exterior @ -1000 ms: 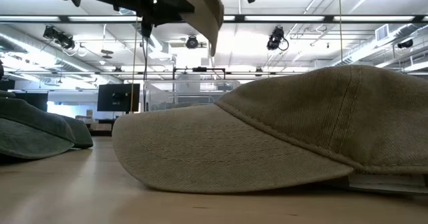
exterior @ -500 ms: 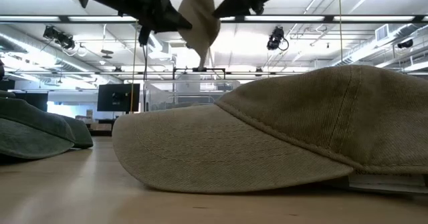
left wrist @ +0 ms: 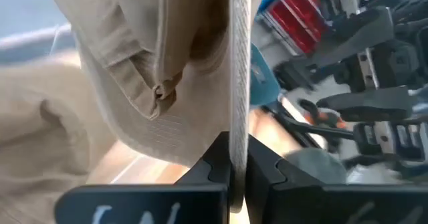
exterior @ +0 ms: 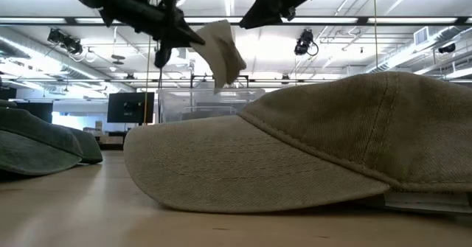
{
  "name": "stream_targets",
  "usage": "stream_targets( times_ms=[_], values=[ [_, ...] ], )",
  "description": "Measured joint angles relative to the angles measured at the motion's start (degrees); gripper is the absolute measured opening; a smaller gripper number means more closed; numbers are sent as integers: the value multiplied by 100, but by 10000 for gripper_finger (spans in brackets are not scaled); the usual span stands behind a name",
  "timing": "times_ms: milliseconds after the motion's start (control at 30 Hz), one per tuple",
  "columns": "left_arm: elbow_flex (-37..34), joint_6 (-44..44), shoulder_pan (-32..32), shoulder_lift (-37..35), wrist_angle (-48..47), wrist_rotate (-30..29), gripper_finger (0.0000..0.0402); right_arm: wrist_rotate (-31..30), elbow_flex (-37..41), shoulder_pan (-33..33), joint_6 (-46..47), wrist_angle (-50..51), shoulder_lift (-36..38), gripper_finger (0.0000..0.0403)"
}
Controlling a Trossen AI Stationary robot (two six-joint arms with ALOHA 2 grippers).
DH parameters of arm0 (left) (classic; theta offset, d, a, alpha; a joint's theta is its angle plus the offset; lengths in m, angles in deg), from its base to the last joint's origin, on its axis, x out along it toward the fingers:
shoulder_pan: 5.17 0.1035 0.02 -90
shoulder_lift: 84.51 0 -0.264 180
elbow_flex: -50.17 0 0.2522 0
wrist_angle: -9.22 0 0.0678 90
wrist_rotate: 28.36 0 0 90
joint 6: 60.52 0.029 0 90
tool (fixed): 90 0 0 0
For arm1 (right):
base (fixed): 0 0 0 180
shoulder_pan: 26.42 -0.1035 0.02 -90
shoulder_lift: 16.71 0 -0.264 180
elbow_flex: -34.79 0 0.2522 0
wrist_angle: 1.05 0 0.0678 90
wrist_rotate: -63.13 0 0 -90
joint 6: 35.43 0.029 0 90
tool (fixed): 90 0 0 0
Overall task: Pick & Place hat
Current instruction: Put the top brown cap into the transparent bin
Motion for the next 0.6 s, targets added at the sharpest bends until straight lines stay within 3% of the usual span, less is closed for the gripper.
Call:
stream_targets(
  times_ms=[167,333,433,500,600],
  values=[
    [0,-278,545,389,22,635,19,0,2,0,-89,87,0,141],
    [-2,-347,912,663,220,1669,20,0,2,-1,-254,104,0,142],
    [-7,-516,1073,662,491,1897,20,0,2,0,-364,104,0,142],
    [-7,-94,1143,662,680,1930,20,0,2,0,-419,106,0,142],
    [-7,1273,1243,658,685,2435,20,0,2,0,-520,108,0,142]
  ],
)
